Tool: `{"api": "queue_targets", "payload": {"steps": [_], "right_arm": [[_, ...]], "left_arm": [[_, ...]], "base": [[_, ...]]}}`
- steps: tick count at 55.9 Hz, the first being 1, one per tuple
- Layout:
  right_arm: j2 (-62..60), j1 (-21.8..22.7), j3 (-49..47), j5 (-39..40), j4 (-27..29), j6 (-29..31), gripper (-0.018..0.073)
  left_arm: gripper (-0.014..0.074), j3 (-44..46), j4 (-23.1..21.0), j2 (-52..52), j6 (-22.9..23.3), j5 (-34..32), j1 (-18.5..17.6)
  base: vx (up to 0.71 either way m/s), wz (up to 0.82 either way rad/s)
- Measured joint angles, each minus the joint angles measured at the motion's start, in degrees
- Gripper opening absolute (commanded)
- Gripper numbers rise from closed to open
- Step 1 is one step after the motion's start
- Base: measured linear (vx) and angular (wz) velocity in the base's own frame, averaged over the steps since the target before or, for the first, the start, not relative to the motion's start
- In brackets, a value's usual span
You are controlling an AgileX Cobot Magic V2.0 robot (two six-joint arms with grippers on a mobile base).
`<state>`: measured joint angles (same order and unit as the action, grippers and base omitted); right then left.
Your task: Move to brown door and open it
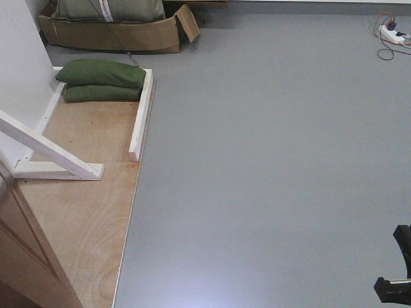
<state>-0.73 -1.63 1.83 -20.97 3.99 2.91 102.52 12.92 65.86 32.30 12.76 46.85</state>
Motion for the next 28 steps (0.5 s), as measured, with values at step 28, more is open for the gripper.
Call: {"api": "queue_targets", "payload": {"steps": [28], "right_arm": [[0.0,0.0,0.0,0.0,0.0,0.0,0.0]], "left_arm": [[-0.0006,0.0,-8.3,0.1,1.0,4.1,-18.8]], "base": [[0.0,0.0]]}}
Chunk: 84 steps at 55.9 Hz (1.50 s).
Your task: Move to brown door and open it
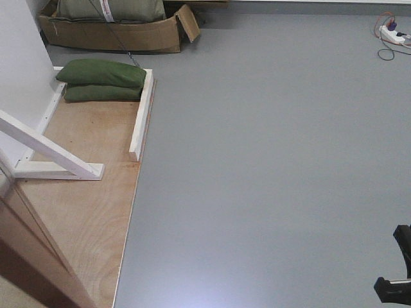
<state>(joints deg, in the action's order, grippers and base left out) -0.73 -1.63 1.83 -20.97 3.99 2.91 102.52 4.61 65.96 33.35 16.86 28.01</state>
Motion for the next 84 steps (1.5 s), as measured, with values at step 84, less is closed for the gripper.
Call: {"api": "queue_targets", "payload": {"steps": [84], "right_arm": [[0.0,0.0,0.0,0.0,0.0,0.0,0.0]], "left_arm": [[-0.0006,-0.1,-1.0,14.5,-0.7,7.9,-35.0]], "base": [[0.0,0.0]]}}
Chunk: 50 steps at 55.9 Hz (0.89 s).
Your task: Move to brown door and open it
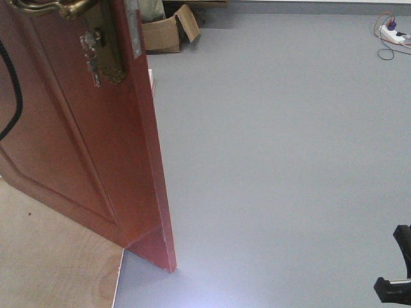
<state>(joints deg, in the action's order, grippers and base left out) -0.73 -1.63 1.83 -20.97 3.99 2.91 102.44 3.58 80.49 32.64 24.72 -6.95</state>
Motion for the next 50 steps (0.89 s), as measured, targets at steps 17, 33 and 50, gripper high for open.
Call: {"api": "queue_targets", "payload": {"steps": [17,33,50], "right_arm": [[0.0,0.0,0.0,0.0,0.0,0.0,0.0],[0.0,0.0,0.0,0.0,0.0,0.0,0.0],[0.0,0.0,0.0,0.0,0.0,0.0,0.0]], "left_arm": [[-0.0006,0.0,0.0,0.9,0.0,-0.1,-2.3],[-0.0006,0.0,0.0,2.9,0.0,0.9,-5.5],[-0.0006,0.0,0.0,2.8,0.0,0.9,-5.7]], "base": [[0.0,0.0],[0.0,0.0],[0.0,0.0]]}}
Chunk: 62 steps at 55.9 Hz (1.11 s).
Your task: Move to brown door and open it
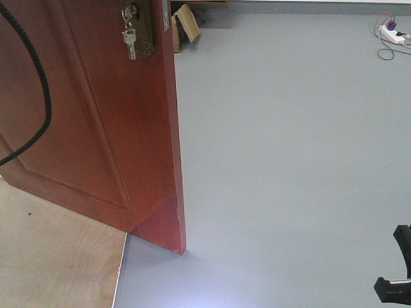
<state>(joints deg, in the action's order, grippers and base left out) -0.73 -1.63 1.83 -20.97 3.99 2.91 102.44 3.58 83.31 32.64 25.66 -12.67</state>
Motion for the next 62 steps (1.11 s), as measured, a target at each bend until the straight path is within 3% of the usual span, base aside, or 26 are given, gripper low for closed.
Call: {"api": "queue_targets", "payload": {"steps": [62], "right_arm": [[0.0,0.0,0.0,0.0,0.0,0.0,0.0]], "left_arm": [[-0.0006,0.0,0.0,0.0,0.0,0.0,0.0]], "base": [[0.01,0.01]]}}
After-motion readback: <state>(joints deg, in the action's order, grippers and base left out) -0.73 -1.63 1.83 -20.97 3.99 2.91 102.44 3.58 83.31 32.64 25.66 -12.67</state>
